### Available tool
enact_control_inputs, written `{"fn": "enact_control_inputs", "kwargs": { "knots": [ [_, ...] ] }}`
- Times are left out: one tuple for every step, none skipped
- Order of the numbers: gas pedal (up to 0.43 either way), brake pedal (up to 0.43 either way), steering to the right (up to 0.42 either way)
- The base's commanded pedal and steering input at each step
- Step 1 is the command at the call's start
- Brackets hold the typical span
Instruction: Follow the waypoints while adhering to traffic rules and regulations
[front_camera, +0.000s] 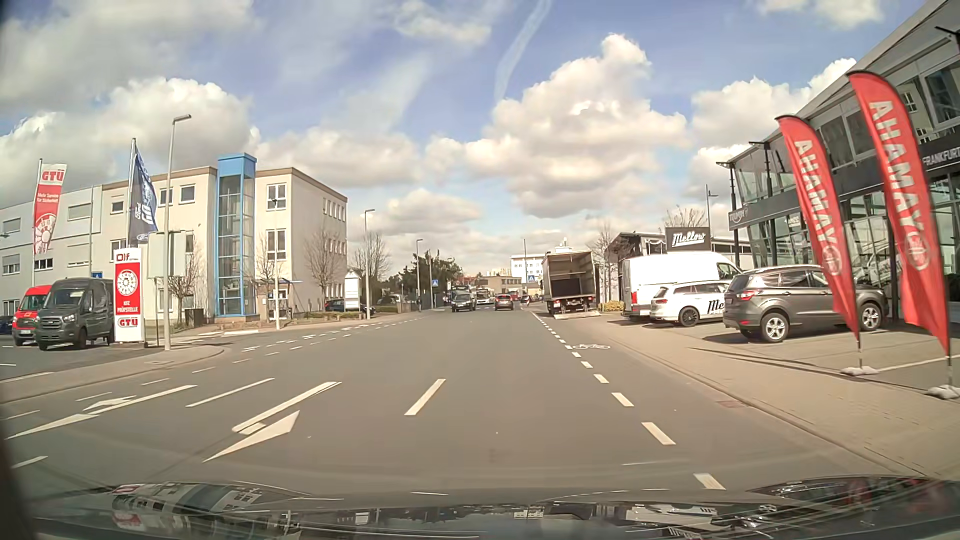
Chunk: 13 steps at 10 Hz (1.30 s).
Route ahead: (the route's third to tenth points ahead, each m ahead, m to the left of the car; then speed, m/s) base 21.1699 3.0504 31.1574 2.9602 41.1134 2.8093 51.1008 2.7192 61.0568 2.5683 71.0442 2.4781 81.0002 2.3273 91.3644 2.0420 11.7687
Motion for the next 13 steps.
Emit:
{"fn": "enact_control_inputs", "kwargs": {
  "knots": [
    [0.000,0.000,-0.006],
    [0.000,0.000,-0.005],
    [0.000,0.000,-0.005],
    [0.000,0.000,-0.005],
    [0.000,0.000,-0.005],
    [0.000,0.000,-0.005],
    [0.000,0.000,-0.005],
    [0.000,0.000,-0.005],
    [0.000,0.000,-0.005],
    [0.000,0.000,-0.005],
    [0.000,0.000,-0.005],
    [0.000,0.000,-0.005],
    [0.000,0.000,-0.005]
  ]
}}
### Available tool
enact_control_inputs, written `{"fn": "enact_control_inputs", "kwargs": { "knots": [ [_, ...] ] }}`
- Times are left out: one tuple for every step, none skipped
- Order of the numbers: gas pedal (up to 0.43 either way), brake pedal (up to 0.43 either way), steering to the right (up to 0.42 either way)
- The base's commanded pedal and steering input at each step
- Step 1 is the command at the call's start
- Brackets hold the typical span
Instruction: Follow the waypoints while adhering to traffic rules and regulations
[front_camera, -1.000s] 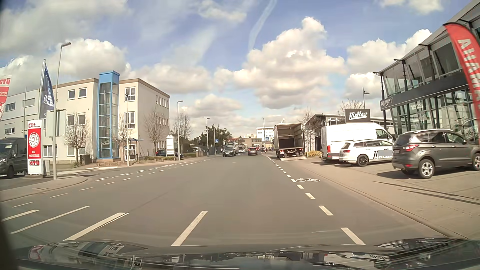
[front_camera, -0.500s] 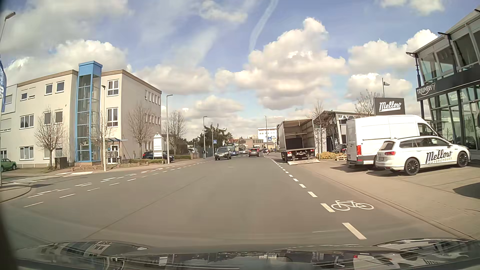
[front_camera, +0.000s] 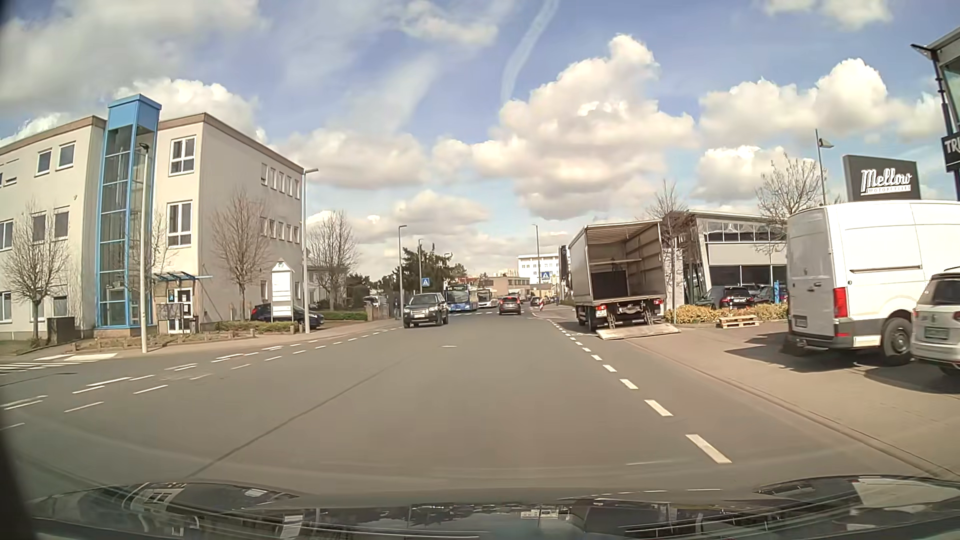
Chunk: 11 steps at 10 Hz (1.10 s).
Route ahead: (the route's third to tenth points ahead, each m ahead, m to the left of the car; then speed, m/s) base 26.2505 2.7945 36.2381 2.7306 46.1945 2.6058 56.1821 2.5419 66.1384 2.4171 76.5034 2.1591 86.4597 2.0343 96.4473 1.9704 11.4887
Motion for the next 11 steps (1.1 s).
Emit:
{"fn": "enact_control_inputs", "kwargs": {
  "knots": [
    [0.000,0.000,-0.005],
    [0.000,0.000,-0.005],
    [0.000,0.000,-0.005],
    [0.000,0.000,-0.005],
    [0.000,0.000,-0.004],
    [0.000,0.000,-0.004],
    [0.000,0.000,-0.004],
    [0.000,0.012,-0.003],
    [0.000,0.018,-0.002],
    [0.000,0.079,-0.001],
    [0.000,0.122,-0.001]
  ]
}}
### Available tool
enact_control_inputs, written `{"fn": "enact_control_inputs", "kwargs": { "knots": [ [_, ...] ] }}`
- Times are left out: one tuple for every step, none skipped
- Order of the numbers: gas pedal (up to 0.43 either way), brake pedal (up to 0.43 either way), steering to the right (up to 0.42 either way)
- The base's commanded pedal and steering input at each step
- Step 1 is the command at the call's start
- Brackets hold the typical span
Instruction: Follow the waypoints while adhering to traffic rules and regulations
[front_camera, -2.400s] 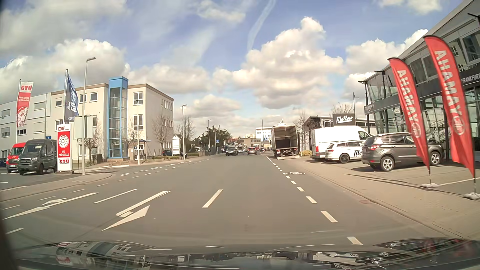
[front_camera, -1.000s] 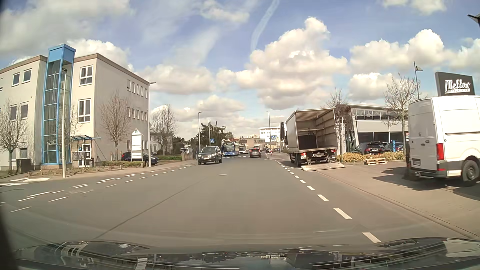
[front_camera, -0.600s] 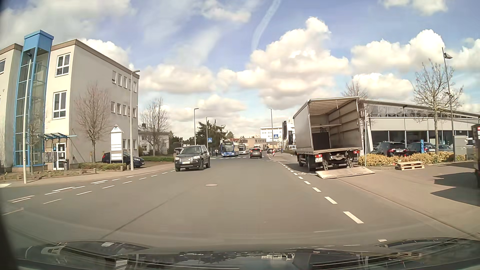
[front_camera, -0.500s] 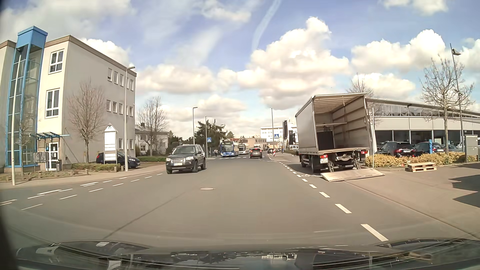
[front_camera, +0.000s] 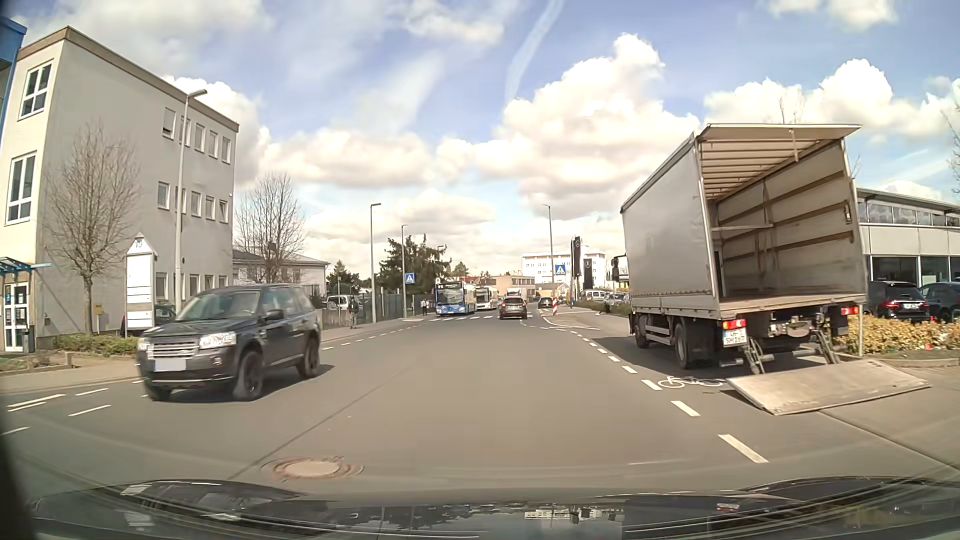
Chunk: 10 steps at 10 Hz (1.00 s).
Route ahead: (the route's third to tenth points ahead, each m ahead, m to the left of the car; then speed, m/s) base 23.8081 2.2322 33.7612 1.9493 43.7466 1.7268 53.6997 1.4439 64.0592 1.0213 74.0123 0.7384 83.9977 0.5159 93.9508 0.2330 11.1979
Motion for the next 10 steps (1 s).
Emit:
{"fn": "enact_control_inputs", "kwargs": {
  "knots": [
    [0.000,0.146,-0.001],
    [0.000,0.165,-0.001],
    [0.000,0.183,-0.001],
    [0.000,0.189,-0.001],
    [0.000,0.195,-0.001],
    [0.000,0.207,-0.001],
    [0.000,0.213,-0.001],
    [0.000,0.220,-0.001],
    [0.000,0.226,-0.001],
    [0.000,0.232,-0.001]
  ]
}}
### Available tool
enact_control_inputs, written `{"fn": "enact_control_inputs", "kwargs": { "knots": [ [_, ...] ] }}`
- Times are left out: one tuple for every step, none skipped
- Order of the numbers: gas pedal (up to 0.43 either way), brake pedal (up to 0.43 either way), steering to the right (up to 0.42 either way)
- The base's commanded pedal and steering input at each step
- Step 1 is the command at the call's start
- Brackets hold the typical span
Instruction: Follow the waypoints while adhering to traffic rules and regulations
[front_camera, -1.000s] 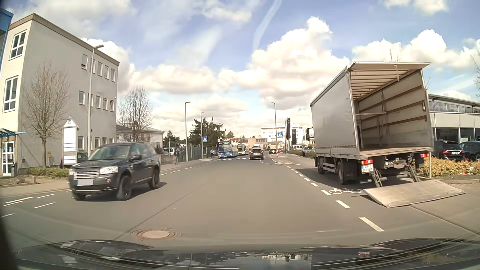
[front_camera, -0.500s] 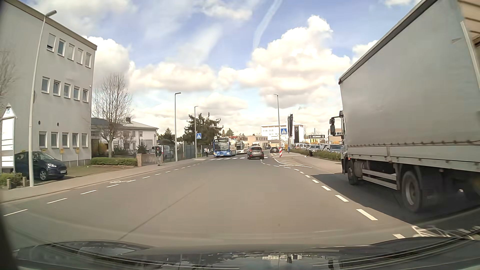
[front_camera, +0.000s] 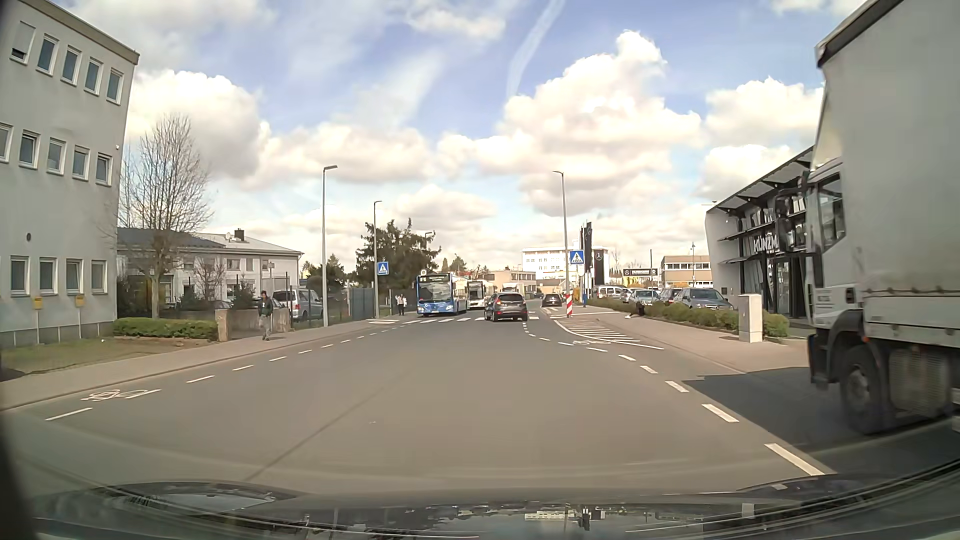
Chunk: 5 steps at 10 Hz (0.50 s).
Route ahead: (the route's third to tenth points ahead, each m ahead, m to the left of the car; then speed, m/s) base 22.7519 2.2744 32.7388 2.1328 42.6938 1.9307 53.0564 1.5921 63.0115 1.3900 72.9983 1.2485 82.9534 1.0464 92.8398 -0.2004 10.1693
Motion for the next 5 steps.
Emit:
{"fn": "enact_control_inputs", "kwargs": {
  "knots": [
    [0.000,0.232,-0.001],
    [0.000,0.232,-0.001],
    [0.000,0.238,-0.001],
    [0.000,0.244,-0.001],
    [0.000,0.238,-0.001]
  ]
}}
